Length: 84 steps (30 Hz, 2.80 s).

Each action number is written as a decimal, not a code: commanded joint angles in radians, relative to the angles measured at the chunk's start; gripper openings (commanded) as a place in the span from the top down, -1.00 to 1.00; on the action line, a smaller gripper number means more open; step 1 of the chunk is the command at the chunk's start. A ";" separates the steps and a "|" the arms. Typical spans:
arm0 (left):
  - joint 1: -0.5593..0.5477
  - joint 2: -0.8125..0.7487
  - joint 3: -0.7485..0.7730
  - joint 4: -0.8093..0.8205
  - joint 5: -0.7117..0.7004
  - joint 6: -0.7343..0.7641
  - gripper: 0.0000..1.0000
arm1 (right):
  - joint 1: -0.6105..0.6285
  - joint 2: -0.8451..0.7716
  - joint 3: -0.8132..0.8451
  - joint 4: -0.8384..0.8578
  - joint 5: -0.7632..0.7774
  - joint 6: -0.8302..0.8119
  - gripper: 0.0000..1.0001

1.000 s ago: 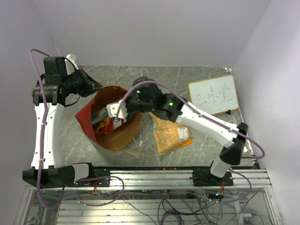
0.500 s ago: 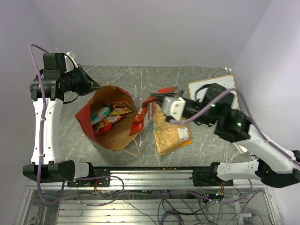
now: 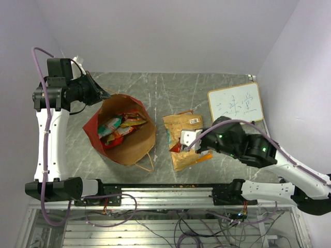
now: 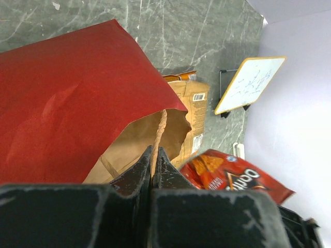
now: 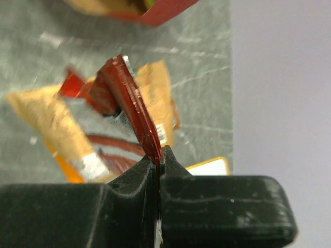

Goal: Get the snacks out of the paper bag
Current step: Place the snack at the center of the board, then take out the snack from the paper bag.

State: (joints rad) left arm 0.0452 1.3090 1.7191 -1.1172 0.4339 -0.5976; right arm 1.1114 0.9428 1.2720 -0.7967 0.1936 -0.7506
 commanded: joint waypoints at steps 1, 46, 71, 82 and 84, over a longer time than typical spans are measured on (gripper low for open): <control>0.003 -0.034 0.000 0.043 0.020 0.015 0.86 | -0.001 -0.030 -0.071 -0.105 -0.007 -0.062 1.00; 0.002 -0.151 -0.152 0.097 0.067 -0.053 0.86 | -0.484 0.532 -0.212 0.707 -0.404 0.084 -0.67; 0.002 -0.195 -0.209 0.155 0.101 -0.114 0.86 | -0.482 0.271 -0.103 0.735 -0.510 1.052 -1.00; 0.002 -0.225 -0.261 0.135 0.069 -0.098 0.86 | -0.141 0.443 0.009 0.751 -0.296 0.802 -1.00; 0.002 -0.231 -0.265 0.140 0.073 -0.099 0.86 | -0.090 0.477 0.038 0.748 -0.266 0.727 -1.00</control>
State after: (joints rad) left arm 0.0452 1.1141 1.4570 -0.9821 0.5117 -0.6998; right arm 0.9455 1.3800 1.2339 -0.0521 -0.1780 0.1505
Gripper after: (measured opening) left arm 0.075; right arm 0.999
